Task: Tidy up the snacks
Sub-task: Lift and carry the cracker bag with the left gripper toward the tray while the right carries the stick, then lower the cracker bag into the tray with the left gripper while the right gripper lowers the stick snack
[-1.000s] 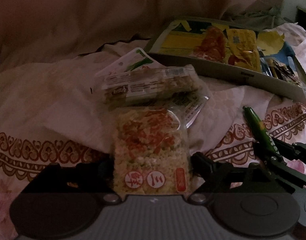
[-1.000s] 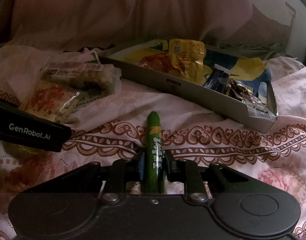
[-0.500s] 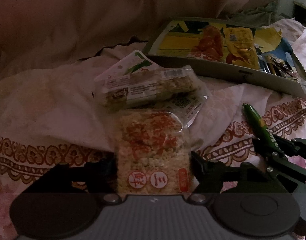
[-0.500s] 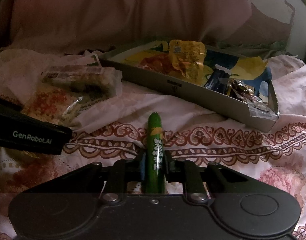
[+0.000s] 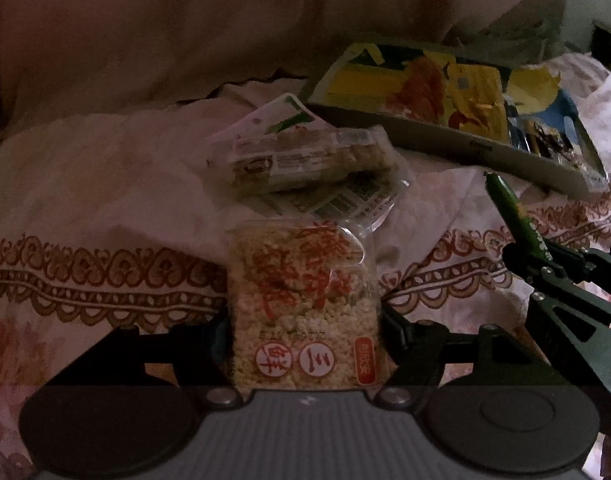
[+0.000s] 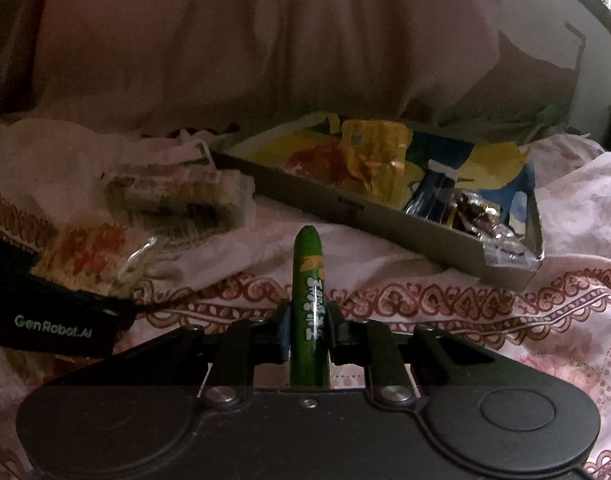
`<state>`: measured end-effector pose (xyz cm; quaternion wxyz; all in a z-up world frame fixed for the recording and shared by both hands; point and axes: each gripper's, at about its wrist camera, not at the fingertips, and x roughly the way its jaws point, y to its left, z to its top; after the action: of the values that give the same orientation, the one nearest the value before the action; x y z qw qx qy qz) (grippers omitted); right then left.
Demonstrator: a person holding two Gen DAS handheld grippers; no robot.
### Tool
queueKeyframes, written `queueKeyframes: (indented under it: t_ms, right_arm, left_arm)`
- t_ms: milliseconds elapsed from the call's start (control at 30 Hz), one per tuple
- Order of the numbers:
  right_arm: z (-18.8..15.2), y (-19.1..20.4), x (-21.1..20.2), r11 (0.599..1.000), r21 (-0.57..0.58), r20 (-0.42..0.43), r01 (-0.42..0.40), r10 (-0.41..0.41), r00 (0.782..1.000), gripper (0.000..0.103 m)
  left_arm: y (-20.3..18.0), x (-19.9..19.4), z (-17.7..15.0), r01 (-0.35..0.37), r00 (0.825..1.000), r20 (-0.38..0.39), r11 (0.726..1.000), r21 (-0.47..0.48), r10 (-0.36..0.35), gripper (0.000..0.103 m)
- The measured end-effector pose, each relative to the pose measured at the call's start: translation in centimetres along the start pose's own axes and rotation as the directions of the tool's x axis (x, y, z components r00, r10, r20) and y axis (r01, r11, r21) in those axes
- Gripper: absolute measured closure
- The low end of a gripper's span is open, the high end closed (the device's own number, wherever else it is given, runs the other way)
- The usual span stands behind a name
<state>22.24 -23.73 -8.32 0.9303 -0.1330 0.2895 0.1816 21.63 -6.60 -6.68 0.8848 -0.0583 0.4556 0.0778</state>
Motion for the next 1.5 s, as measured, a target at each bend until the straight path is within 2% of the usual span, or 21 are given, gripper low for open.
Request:
queueKeyframes:
  t_ms: [367, 833, 1167, 1500]
  right_arm:
    - [1.5, -0.7, -1.9, 1.0, 0.02, 0.078, 0.018, -0.02, 0.997, 0.084]
    - [3.9, -4.4, -3.3, 0.989, 0.128, 0.191, 0.079, -0.103, 0.976, 0.084]
    - [5.3, -8.7, -2.1, 0.964, 0.232, 0.248, 0.131, -0.188, 0.95, 0.084]
    - [5.5, -11.7, 1.4, 0.948, 0.283, 0.313, 0.147, -0.236, 0.92, 0.084]
  left_arm:
    - [-0.6, -2.7, 0.9, 0.027, 0.997, 0.079, 1.0, -0.009, -0.026, 0.028]
    - [-3.9, -4.6, 5.9, 0.039, 0.974, 0.222, 0.998, 0.052, -0.05, 0.028]
    - [-7.0, -2.5, 9.6, 0.042, 0.963, 0.261, 0.995, 0.088, -0.064, 0.028]
    - [-10.7, 0.7, 13.6, 0.047, 0.949, 0.302, 0.989, 0.137, -0.087, 0.028]
